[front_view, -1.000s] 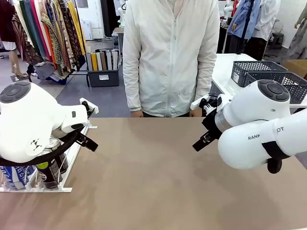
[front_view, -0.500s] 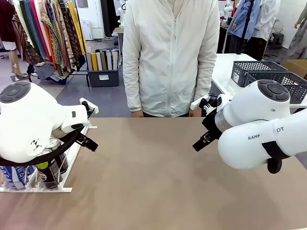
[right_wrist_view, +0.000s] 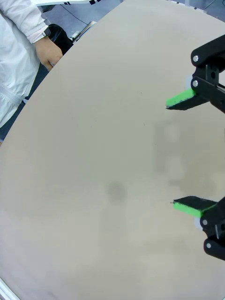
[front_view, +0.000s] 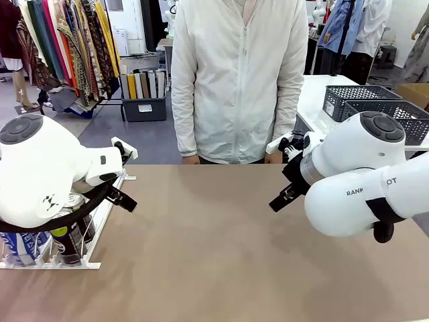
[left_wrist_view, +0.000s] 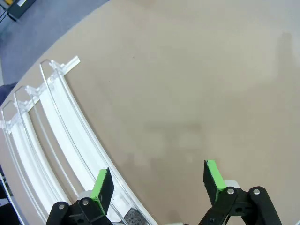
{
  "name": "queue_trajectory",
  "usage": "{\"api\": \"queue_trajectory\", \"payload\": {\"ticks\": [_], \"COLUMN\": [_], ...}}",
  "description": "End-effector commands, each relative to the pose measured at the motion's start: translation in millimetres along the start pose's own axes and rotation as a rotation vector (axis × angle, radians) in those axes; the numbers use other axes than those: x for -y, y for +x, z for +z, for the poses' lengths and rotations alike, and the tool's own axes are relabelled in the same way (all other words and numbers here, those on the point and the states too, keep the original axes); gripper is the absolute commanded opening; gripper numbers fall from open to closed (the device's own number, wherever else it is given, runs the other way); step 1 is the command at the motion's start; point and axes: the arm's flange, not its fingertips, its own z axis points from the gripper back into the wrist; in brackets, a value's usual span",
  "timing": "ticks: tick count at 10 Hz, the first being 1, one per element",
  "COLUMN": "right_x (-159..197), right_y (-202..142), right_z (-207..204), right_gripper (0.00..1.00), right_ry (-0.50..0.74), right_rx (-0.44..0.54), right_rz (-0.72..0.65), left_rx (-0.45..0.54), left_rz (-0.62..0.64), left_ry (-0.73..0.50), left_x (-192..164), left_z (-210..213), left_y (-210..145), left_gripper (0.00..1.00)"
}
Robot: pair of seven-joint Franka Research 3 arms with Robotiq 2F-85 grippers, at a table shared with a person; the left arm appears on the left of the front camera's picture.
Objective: Retrieve and store the cans from the dispenser.
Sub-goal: Pick up one can from the Automatic Can Dispenser and place it in the middle of the table.
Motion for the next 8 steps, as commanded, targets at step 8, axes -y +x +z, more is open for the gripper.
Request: {"api": "queue_trajectory", "payload": {"ticks": [8], "right_x": [5.9], "right_y": [-1.6], "right_z": [2.9], "right_gripper": [1.0], "right_ry": [0.261], "right_rx": [-0.137], "right_rz": [-0.14], "left_rx": [-0.035], "left_rz": [-0.003], "left_ry": [-0.135], "left_x": [3.8], "left_z": [12.3], "left_y": [3.5], "left_gripper": [1.0]}}
